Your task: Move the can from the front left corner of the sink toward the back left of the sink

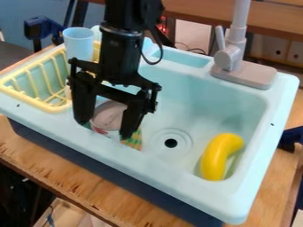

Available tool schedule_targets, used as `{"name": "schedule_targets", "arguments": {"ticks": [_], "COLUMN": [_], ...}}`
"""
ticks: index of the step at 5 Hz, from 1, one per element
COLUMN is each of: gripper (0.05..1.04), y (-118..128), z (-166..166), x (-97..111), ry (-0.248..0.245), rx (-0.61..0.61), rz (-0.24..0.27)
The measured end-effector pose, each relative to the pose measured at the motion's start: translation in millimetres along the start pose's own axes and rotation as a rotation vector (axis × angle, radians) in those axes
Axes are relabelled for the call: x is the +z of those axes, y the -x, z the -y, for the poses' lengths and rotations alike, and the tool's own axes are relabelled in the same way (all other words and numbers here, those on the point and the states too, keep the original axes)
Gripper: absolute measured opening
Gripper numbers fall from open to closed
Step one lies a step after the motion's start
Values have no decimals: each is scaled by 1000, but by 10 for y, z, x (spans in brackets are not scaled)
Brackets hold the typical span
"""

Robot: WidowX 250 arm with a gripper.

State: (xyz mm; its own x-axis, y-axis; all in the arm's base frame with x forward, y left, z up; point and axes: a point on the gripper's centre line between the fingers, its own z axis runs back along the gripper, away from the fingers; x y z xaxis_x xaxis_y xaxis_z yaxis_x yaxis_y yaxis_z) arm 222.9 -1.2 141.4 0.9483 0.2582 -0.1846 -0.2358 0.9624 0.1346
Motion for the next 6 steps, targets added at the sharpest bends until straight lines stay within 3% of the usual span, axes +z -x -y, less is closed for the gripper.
{"name": "schedule_targets", "arguments": {"ticks": [3, 4, 6], "gripper": [1001, 1001, 1001], "y": [-187, -317, -676], "z": [-78, -60, 107], "x": [-178, -183, -30], "ry": [-70, -80, -92], "rx": [41, 43, -20], "rz": [-107, -114, -55]}}
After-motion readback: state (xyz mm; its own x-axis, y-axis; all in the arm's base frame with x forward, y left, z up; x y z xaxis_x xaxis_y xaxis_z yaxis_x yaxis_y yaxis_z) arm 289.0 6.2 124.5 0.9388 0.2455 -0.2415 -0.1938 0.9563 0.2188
